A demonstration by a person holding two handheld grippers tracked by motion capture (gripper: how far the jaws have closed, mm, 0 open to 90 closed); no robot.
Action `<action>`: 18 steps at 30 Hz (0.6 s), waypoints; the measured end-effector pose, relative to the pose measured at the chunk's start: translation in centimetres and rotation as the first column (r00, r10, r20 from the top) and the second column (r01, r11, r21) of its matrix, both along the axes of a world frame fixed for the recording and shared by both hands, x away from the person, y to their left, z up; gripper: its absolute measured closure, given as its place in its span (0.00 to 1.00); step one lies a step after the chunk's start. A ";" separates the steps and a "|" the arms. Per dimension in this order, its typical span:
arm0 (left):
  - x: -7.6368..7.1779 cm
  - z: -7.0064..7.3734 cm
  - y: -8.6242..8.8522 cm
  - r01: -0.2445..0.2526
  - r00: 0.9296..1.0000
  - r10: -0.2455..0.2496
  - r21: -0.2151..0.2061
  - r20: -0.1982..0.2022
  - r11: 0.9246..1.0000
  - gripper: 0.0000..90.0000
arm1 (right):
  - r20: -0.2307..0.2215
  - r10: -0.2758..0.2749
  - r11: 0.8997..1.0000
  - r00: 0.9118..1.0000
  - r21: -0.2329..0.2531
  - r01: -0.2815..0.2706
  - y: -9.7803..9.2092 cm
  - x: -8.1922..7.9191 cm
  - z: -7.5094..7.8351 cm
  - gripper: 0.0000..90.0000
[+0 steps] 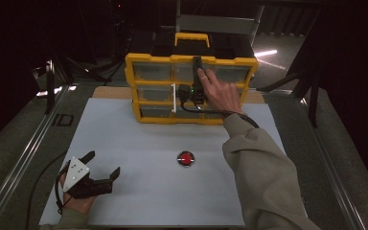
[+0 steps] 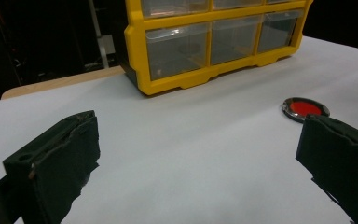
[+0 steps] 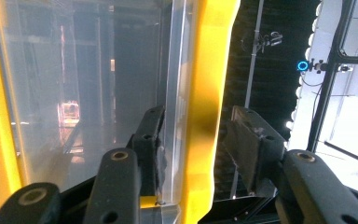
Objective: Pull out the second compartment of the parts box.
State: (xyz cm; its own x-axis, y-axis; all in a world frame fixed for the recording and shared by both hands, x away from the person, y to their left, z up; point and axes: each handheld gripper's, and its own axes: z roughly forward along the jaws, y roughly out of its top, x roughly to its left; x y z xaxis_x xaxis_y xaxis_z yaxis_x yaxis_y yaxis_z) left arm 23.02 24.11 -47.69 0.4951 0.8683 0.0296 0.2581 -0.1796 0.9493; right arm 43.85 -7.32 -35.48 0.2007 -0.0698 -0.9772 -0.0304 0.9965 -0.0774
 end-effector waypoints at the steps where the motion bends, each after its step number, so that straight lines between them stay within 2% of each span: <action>1: 0.0 0.0 0.0 0.001 1.000 -0.001 -0.001 0.000 1.000 0.00 | 0.001 0.001 1.000 1.000 0.001 -0.001 0.0 0.0 0.0 0.64; 11: 0.0 0.0 0.0 0.001 1.000 -0.001 0.003 -0.003 1.000 0.00 | 0.003 0.014 0.999 1.000 0.033 -0.014 0.0 -0.3 0.0 0.65; 18: 0.0 0.0 0.0 0.002 1.000 -0.002 0.001 -0.003 1.000 0.00 | -0.011 0.019 0.999 1.000 0.030 -0.019 -0.2 -0.7 0.1 0.68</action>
State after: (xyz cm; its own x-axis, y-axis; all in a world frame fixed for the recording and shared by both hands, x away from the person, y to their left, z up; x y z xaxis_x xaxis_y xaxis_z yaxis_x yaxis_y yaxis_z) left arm 23.03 24.12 -47.69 0.4970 0.8673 0.0295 0.2602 -0.1814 0.9484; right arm 43.11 -7.47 -35.40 0.1906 -0.0367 -0.9810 -0.0498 0.9977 -0.0470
